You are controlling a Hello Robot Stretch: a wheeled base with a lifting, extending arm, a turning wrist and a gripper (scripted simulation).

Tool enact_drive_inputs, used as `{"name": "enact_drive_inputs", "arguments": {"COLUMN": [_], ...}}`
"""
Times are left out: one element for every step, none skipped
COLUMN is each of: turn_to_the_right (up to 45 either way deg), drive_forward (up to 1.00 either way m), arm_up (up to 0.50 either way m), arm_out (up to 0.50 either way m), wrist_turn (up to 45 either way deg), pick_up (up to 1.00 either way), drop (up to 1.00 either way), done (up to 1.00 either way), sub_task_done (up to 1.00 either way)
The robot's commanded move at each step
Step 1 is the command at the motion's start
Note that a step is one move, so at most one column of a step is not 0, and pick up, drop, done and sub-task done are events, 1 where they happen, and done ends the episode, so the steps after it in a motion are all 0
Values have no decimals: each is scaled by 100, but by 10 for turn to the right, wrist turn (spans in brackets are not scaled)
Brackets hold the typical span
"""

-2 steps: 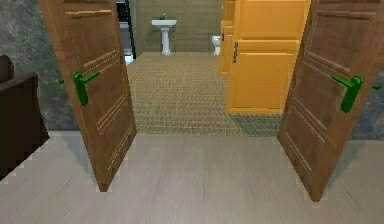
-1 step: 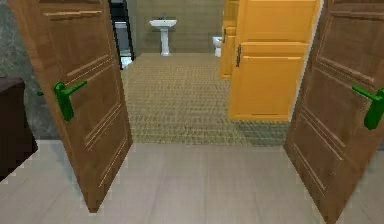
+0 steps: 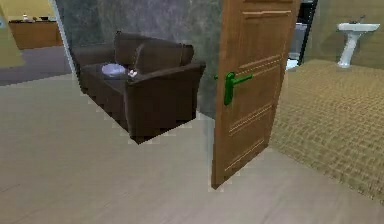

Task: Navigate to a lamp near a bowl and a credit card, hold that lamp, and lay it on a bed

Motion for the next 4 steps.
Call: {"name": "enact_drive_inputs", "arguments": {"turn_to_the_right": [-360, 0, -450, -300], "drive_forward": [0, 100, 0, 0], "arm_up": [0, 0, 0, 0], "arm_out": [0, 0, 0, 0], "wrist_turn": [0, 0, 0, 0], "pick_up": [0, 0, 0, 0], "drop": [0, 0, 0, 0], "done": [0, 0, 0, 0], "sub_task_done": [0, 0, 0, 0]}}
